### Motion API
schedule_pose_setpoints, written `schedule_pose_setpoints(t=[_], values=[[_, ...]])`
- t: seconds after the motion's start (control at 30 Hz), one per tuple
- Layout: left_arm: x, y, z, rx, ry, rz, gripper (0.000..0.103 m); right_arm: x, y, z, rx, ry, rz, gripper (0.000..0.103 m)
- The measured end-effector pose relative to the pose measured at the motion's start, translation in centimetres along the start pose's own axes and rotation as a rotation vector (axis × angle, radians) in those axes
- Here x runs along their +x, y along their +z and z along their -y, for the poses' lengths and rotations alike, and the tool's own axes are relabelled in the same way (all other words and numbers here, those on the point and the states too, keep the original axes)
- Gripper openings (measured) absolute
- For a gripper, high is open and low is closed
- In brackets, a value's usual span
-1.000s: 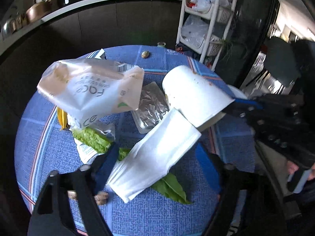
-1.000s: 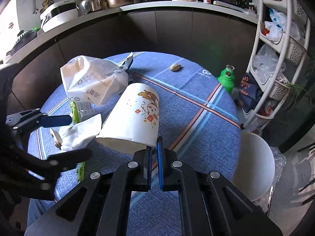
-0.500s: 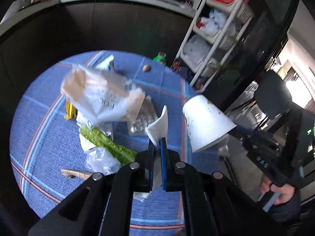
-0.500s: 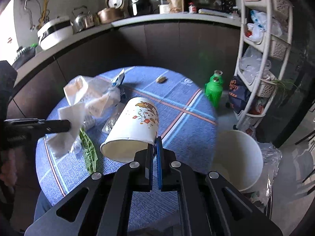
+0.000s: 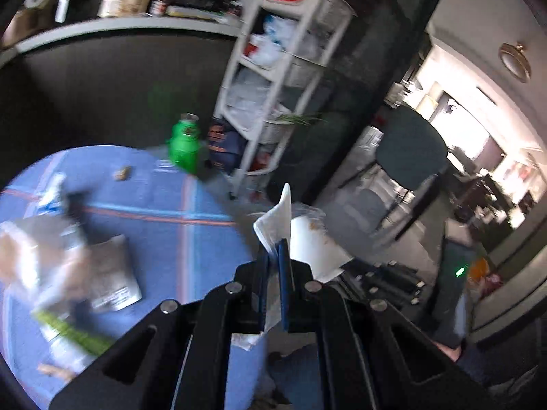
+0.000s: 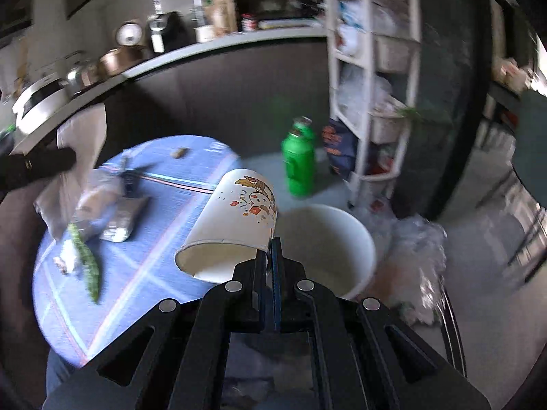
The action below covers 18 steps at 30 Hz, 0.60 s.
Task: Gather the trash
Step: 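Carry the paper cup with the right gripper over the white bin and release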
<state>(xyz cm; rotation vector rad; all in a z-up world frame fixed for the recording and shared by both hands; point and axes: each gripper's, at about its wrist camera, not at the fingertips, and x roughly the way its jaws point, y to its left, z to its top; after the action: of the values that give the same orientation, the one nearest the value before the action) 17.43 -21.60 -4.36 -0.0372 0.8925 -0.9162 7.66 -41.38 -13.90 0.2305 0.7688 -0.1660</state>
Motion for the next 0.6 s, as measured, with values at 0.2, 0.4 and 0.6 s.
schedule_pose_setpoints(t=[0.2, 0.4, 0.6], values=[[8.6, 2.2, 2.3, 0.040, -0.079, -0.088, 0.007, 4.1, -1.6, 4.9, 0.078, -0.050, -0.071, 0.003], [16.9, 2.3, 2.7, 0.075, -0.081, -0.193, 0.007, 8.3, -2.7, 7.3, 0.106, -0.058, -0.137, 0.003], [22.8, 1.4, 1.4, 0.092, -0.014, -0.279, 0.008, 10.8, -2.8, 8.3, 0.112, -0.048, -0.172, 0.003]])
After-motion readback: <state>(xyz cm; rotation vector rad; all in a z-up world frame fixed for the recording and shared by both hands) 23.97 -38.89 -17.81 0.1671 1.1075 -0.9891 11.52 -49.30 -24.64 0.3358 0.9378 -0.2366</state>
